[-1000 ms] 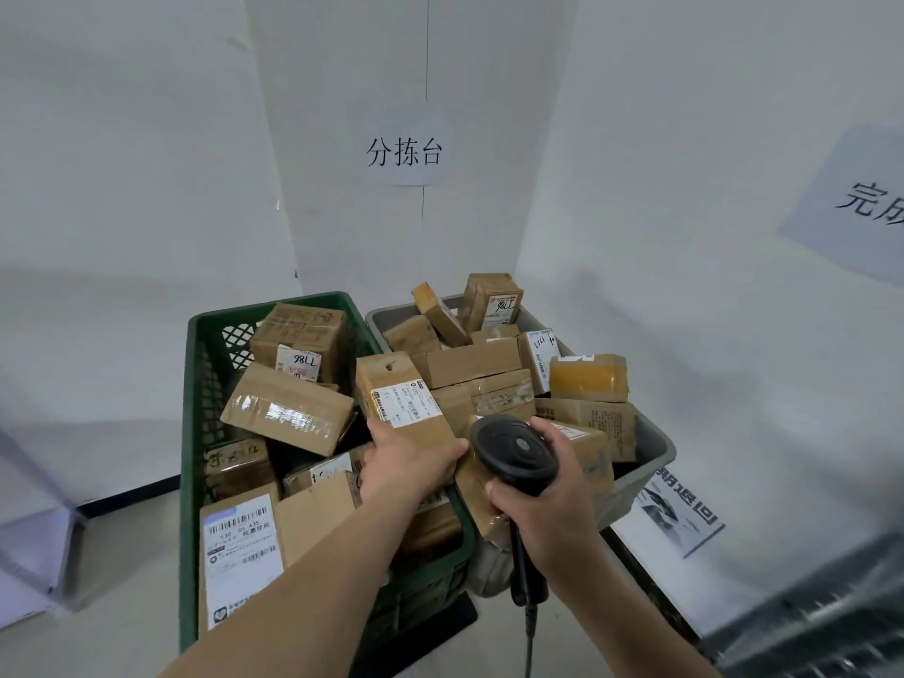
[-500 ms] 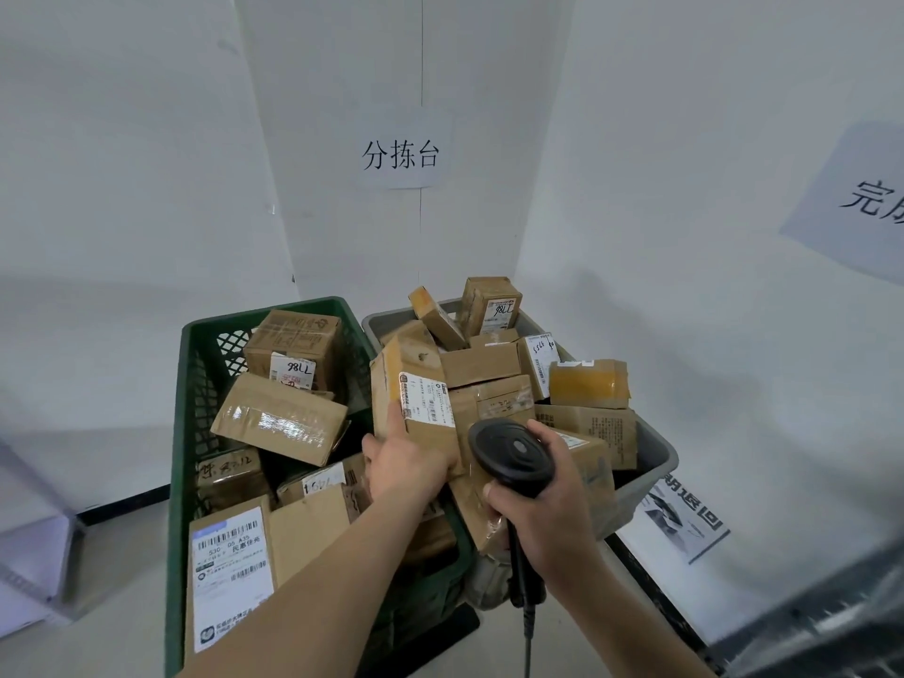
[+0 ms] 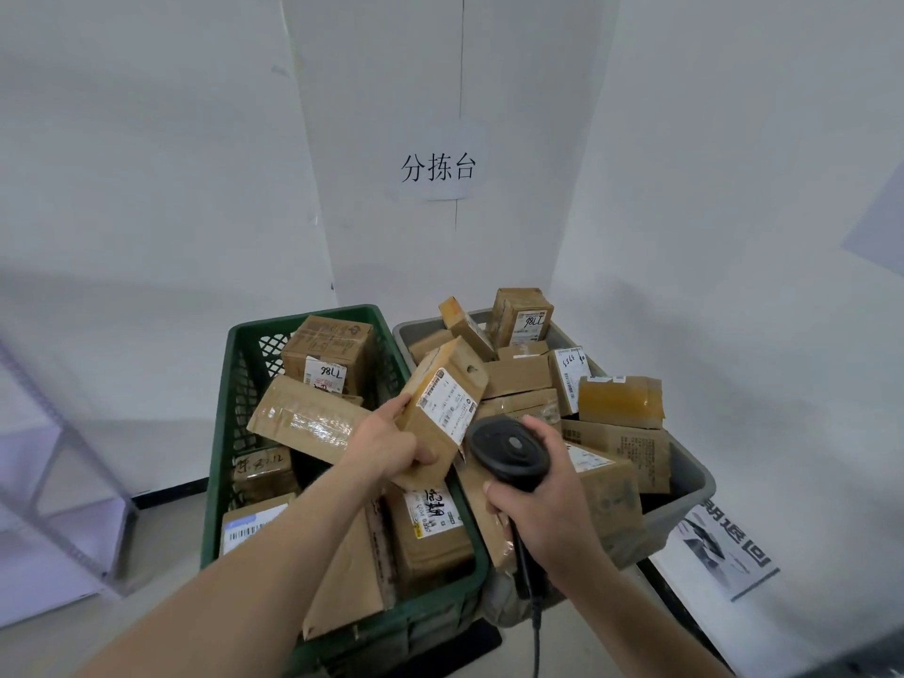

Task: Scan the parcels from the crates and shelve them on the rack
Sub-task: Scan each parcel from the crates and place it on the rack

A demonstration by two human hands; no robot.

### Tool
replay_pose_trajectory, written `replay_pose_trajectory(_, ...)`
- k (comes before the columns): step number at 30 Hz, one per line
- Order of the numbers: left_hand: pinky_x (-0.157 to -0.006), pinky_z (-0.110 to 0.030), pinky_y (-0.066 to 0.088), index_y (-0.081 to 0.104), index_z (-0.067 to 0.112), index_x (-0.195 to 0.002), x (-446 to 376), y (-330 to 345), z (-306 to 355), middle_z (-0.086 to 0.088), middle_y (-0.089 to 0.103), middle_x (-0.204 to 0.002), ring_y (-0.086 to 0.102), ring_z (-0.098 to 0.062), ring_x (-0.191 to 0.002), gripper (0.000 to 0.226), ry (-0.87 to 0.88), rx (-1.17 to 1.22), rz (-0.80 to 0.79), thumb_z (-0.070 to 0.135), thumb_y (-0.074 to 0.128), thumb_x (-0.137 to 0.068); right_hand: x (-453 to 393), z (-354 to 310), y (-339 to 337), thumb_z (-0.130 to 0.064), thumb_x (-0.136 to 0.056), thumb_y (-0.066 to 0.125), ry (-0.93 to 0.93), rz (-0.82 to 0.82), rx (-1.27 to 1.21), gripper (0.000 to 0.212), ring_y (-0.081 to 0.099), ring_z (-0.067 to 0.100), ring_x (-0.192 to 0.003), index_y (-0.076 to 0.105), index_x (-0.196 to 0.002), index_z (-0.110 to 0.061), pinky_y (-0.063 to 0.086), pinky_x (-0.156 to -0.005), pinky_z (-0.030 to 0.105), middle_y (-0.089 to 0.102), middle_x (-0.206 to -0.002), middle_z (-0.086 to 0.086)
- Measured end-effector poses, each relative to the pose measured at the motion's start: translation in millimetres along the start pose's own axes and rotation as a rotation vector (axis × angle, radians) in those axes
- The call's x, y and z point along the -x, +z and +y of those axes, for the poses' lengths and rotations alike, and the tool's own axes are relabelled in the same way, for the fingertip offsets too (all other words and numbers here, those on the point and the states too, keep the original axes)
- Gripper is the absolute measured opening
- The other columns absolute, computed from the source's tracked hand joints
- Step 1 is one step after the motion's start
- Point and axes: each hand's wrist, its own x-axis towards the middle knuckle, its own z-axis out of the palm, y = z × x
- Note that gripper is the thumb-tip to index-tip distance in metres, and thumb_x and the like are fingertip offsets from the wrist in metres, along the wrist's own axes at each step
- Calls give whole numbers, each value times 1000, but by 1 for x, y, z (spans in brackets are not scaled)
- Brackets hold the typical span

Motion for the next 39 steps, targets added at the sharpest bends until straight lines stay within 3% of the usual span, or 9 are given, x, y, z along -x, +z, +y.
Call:
replay_pose_trajectory(7, -102, -48, 49, 39, 33, -153, -5, -32, 1, -3, 56, -124, 55, -27, -114, 95, 99, -13, -91, 0, 80, -74, -7, -6, 4, -3, -74, 86, -38, -63, 31, 80, 67, 12, -109, 48, -135, -37, 60, -92, 43, 64, -117, -16)
replay_pose_trajectory(11, -85, -36, 53, 45, 32, -148, -7, -48, 6, 0, 58, -115, 57, -18, -103, 89, 164, -67, -116, -5, 78, -74, -9, -10, 7, -1, -76, 85, -69, -101, 25, 76, 62, -8, -106, 47, -127, -44, 60, -89, 26, 64, -116, -16)
replay_pose_trajectory(14, -75, -27, 47, 45, 33, -148, -6, -58, 12, 2, 58, -114, 55, -12, -99, 88, 195, -114, -122, -7, 76, -75, -10, -12, 10, -1, -77, 83, -78, -128, 41, 78, 62, -9, -106, 44, -129, -43, 57, -85, 18, 64, -119, -11)
replay_pose_trajectory(19, -98, -45, 52, 45, 34, -148, -8, -67, 18, -1, 57, -118, 56, -22, -110, 92, 205, -121, -127, -6, 78, -73, -13, -13, 18, -2, -76, 84, -98, -126, 55, 78, 63, -7, -106, 44, -129, -45, 55, -81, 15, 66, -119, -12)
replay_pose_trajectory(23, -93, -39, 53, 46, 32, -148, -10, -71, 21, 0, 58, -118, 56, -21, -109, 92, 228, -103, -134, -9, 77, -72, -12, -18, 22, -5, -77, 85, -104, -123, 49, 83, 60, -10, -108, 41, -138, -39, 57, -84, 17, 62, -122, -16)
replay_pose_trajectory(29, -100, -48, 51, 46, 34, -148, -9, -78, 27, -1, 55, -120, 54, -25, -113, 92, 257, -101, -157, -10, 77, -72, -10, -28, 23, -3, -78, 84, -129, -118, 62, 76, 58, -9, -108, 43, -119, -52, 54, -80, 11, 57, -118, -26)
replay_pose_trajectory(33, -101, -49, 51, 45, 34, -148, -7, -82, 31, 0, 54, -120, 54, -25, -113, 92, 273, -129, -183, -8, 77, -73, -8, -32, 25, -3, -78, 84, -133, -118, 57, 76, 59, -3, -109, 43, -116, -54, 52, -76, 8, 56, -119, -25)
replay_pose_trajectory(39, -100, -47, 52, 48, 30, -148, -4, -87, 34, -2, 60, -118, 59, -26, -111, 92, 277, -149, -186, -11, 76, -72, -4, -34, 28, -3, -77, 85, -145, -91, 44, 80, 59, -12, -107, 42, -125, -50, 53, -78, 11, 60, -120, -21)
